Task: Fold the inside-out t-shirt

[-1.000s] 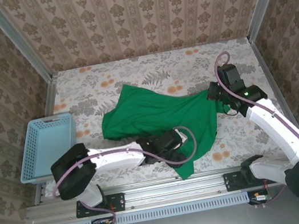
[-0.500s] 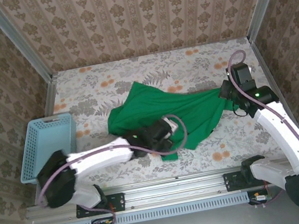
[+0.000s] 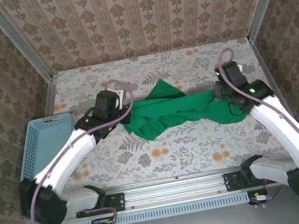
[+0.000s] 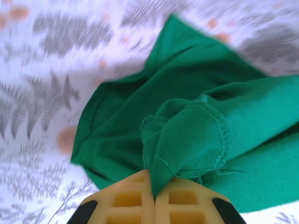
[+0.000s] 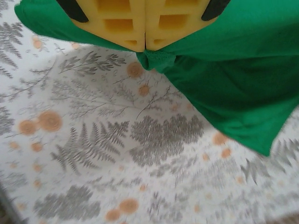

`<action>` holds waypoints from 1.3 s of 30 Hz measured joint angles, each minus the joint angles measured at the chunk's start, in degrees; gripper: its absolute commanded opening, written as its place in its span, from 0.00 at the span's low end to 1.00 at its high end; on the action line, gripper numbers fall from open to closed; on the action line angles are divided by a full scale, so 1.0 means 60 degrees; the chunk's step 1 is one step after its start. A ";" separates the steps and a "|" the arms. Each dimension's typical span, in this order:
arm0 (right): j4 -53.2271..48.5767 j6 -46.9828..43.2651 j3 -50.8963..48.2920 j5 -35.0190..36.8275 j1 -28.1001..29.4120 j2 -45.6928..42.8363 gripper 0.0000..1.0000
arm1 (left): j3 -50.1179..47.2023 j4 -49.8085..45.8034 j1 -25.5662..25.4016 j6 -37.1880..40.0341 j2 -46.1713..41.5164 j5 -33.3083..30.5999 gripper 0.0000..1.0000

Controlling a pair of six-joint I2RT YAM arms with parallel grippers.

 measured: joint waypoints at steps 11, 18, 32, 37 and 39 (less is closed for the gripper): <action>0.1049 -0.0962 0.2455 -0.1381 -0.0379 0.5923 0.48 | 0.1723 -0.1024 0.1581 -0.0696 0.3617 0.0066 0.64; 0.1967 -0.1228 0.0295 -0.2102 -0.1330 0.3927 0.63 | 0.0219 -0.0820 0.0929 -0.0849 0.1024 -0.0444 0.74; 0.3523 -0.0623 -0.2237 -0.3016 -0.2758 0.3118 0.64 | -0.0386 0.0142 0.0612 -0.0991 0.2211 0.0725 0.64; 0.3785 -0.0474 -0.2237 -0.3020 -0.2783 0.3279 0.68 | -0.0175 0.0346 0.0550 -0.1060 0.2994 0.0874 0.54; 0.3869 -0.0412 -0.2237 -0.3020 -0.2827 0.3424 0.69 | 0.0051 0.0331 0.0543 -0.1089 0.3362 0.0856 0.43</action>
